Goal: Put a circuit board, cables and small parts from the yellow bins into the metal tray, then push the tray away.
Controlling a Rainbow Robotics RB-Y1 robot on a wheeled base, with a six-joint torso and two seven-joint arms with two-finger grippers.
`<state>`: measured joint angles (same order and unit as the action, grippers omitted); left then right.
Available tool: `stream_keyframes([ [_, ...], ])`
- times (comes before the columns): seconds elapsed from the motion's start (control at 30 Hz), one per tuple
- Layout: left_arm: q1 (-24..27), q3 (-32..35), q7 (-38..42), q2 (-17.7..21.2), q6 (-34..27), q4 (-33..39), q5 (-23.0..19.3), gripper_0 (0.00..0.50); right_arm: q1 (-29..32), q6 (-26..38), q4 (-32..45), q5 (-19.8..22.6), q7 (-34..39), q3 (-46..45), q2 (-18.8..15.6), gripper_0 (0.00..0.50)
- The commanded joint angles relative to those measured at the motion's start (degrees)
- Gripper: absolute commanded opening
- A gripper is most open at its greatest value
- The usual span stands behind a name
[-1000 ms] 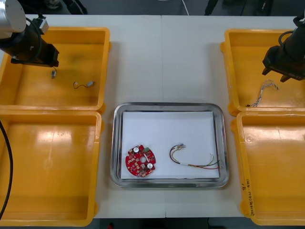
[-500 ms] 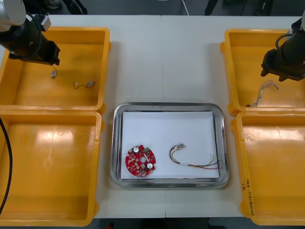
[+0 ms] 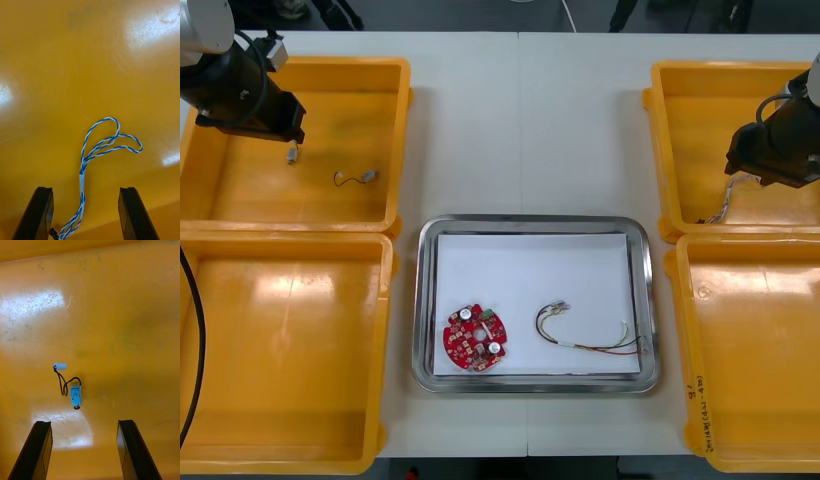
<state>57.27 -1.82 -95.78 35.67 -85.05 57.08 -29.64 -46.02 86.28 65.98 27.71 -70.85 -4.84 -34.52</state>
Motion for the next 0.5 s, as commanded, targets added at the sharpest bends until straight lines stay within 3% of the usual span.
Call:
stream_keyframes([
  [0.03, -0.93, -0.91, 4.63, 0.9, 0.76, 1.37, 0.2, 0.5, 1.46, -1.47, 0.9, 0.94, -2.28, -1.57, 1.21, 0.5],
  [0.5, -4.18, -0.91, 3.75, 0.02, 5.77, 1.37, 1.17, 0.5, 3.04, -2.52, 0.9, 0.85, -2.46, -1.48, 2.79, 0.5],
])
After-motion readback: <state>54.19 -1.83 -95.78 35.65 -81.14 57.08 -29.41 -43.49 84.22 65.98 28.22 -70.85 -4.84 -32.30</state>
